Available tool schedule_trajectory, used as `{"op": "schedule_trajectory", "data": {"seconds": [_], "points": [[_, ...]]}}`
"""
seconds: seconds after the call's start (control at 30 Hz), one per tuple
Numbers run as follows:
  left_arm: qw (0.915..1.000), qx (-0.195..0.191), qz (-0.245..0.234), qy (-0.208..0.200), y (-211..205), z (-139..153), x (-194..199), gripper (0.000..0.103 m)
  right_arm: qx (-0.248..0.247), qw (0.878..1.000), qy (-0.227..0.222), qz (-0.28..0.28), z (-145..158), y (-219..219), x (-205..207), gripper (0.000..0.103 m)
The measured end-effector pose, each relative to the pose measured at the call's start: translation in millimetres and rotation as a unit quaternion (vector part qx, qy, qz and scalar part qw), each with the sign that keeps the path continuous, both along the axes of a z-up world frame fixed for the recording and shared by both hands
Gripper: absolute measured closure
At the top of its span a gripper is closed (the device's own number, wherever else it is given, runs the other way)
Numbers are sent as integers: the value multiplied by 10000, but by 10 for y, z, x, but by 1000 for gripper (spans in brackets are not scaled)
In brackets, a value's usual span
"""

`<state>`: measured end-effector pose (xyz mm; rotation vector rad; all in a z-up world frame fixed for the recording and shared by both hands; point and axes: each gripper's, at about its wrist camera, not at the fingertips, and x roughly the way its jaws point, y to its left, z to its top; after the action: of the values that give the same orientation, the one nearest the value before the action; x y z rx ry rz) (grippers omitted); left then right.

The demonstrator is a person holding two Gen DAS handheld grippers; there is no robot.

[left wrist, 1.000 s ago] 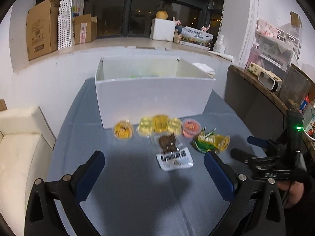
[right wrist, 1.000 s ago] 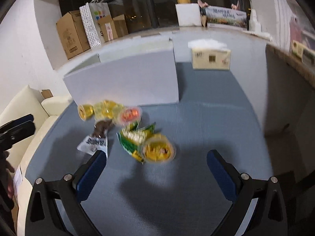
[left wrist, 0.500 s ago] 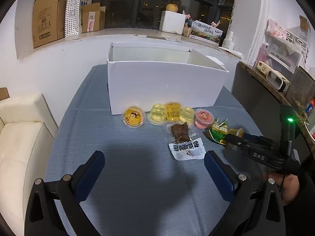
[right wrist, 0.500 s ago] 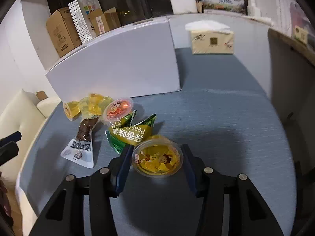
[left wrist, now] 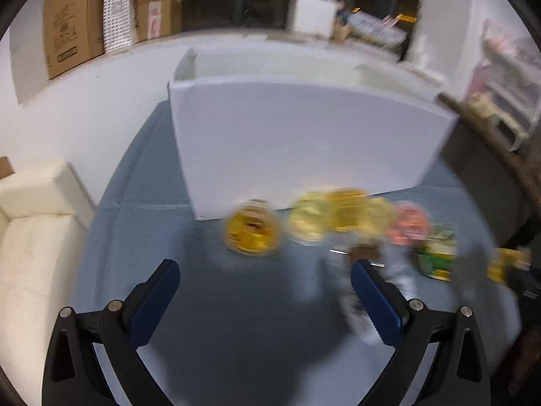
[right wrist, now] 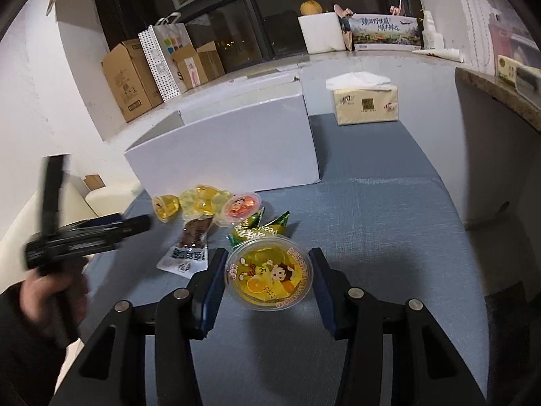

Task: Organize snacks
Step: 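Grasp a cartoon-lid jelly cup with the right tool while the left tool grasps another, then carry both cartoon-lid cups over the white box and open both tools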

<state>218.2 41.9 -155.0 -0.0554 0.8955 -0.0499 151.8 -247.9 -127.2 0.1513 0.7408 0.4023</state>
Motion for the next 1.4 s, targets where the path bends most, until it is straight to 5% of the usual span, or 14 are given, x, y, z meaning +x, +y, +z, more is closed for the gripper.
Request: {"op": "schedule_trajectory", "data": {"seconds": [0.2, 0.3, 0.33, 0.37, 0.47, 0.63, 1.0, 1.17, 1.4], "points": [[9999, 50, -100, 71, 55, -170, 270, 2, 3, 10000, -16, -44, 37, -36, -68, 51], [9998, -101, -131, 105, 110, -201, 326, 30, 8, 10000, -7, -61, 46, -58, -71, 51], [9997, -116, -188, 97, 117, -187, 329, 50, 6, 10000, -4, -67, 49, -59, -78, 51], [9994, -190, -245, 125, 118, -177, 329, 51, 17, 10000, 2, -72, 51, -60, -78, 51], [9994, -62, -341, 58, 77, -147, 273, 51, 34, 10000, 18, -46, 41, -36, -73, 51], [9982, -388, -422, -180, 51, 7, -13, 51, 16, 10000, 9, 66, 44, 31, -92, 51], [9909, -581, -594, -1062, -2, 720, -870, 51, 105, 9984, -268, 479, 291, 343, 60, 51], [9887, -574, -523, -1285, 35, 947, -791, 51, 32, 9965, -500, 668, 514, 533, 262, 50], [9851, -544, -507, -1548, 65, 1295, -186, 51, -108, 9934, -892, 712, 928, 738, 791, 50]]}}
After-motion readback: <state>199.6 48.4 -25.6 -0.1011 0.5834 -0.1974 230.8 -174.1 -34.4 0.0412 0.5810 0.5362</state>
